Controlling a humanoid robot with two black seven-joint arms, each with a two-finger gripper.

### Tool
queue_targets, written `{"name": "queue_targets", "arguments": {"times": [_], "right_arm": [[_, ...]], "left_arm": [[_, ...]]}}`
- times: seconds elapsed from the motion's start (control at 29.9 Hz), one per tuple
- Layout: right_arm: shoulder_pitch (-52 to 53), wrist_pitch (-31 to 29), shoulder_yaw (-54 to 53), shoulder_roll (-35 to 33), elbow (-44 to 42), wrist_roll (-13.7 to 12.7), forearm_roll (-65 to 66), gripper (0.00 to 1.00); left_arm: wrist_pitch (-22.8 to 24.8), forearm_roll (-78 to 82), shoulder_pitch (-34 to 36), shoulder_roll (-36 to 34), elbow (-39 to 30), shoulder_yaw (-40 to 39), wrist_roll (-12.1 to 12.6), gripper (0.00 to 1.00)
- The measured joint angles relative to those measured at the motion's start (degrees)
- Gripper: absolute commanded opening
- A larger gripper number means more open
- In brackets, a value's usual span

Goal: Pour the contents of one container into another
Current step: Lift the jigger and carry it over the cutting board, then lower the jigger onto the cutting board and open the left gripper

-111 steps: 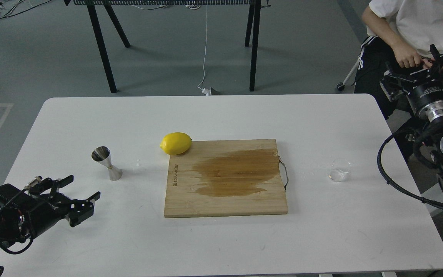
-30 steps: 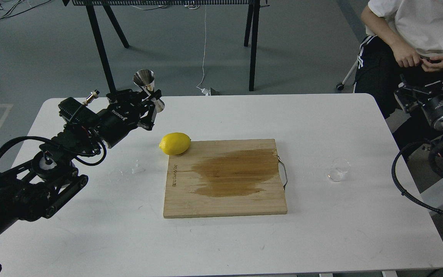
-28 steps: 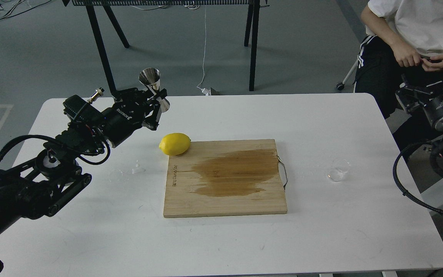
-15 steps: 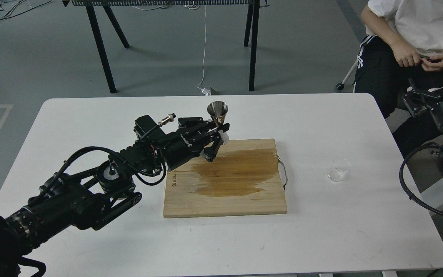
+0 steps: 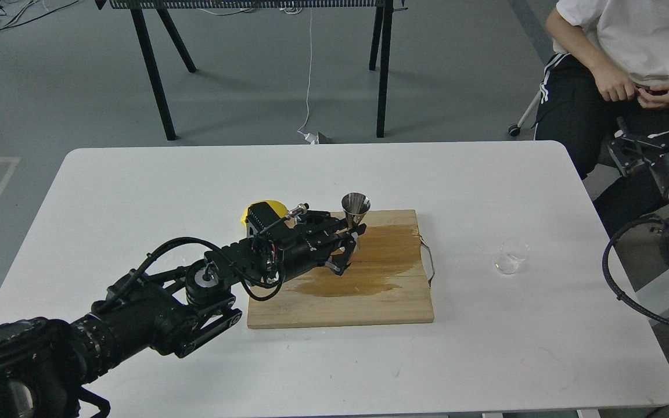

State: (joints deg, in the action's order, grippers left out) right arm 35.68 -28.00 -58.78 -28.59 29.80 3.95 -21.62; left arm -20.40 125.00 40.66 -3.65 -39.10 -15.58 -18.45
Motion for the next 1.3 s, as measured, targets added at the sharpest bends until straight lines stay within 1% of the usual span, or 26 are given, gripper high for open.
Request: {"name": "queue_targets", "arguments": {"times": [0.17,0.33,0.47,0.67,0.73,1.1,1.17,1.24,1.3], "right_arm": [[-0.26,0.00,0.07,-0.11,-0.04,0.00,0.00,1.00],[-0.34,0.00,0.07,-0.08,-0.03,0.00,0.00,1.00],[-0.35,0.00,0.07,-0.05,-0.01,0.00,0.00,1.00],[-0.35,0.00,0.07,0.02,0.00,0.00,0.00,1.00],[-0.35,0.00,0.07,0.03,0.00,0.00,0.00,1.00],[-0.35,0.00,0.15,0.03,0.00,0.00,0.09,1.00],[-0.35,0.00,0.15,0.03,0.00,0.00,0.09,1.00],[-0.35,0.00,0.15,0.03,0.00,0.00,0.09,1.00],[-0.35,0.00,0.15,0.03,-0.01,0.00,0.09,1.00]], "left_arm": [[0.00,0.00,-0.02,1.20,2.45,1.16,0.06,0.10],[0.00,0.00,-0.19,1.88,3.23,2.80,0.24,0.14],[0.00,0.00,-0.06,2.82,4.35,2.91,1.16,0.16],[0.00,0.00,0.01,3.59,5.95,3.01,1.50,0.18],[-0.01,0.00,0.03,3.64,6.14,3.02,1.53,0.20],[-0.19,0.00,-0.50,3.66,6.63,3.02,1.74,0.22],[-0.22,0.00,-0.55,3.66,6.65,3.02,1.75,0.28],[-0.24,0.00,-0.57,3.66,6.66,3.02,1.79,0.29],[-0.25,0.00,-0.57,3.66,6.66,3.02,1.83,0.33]]}}
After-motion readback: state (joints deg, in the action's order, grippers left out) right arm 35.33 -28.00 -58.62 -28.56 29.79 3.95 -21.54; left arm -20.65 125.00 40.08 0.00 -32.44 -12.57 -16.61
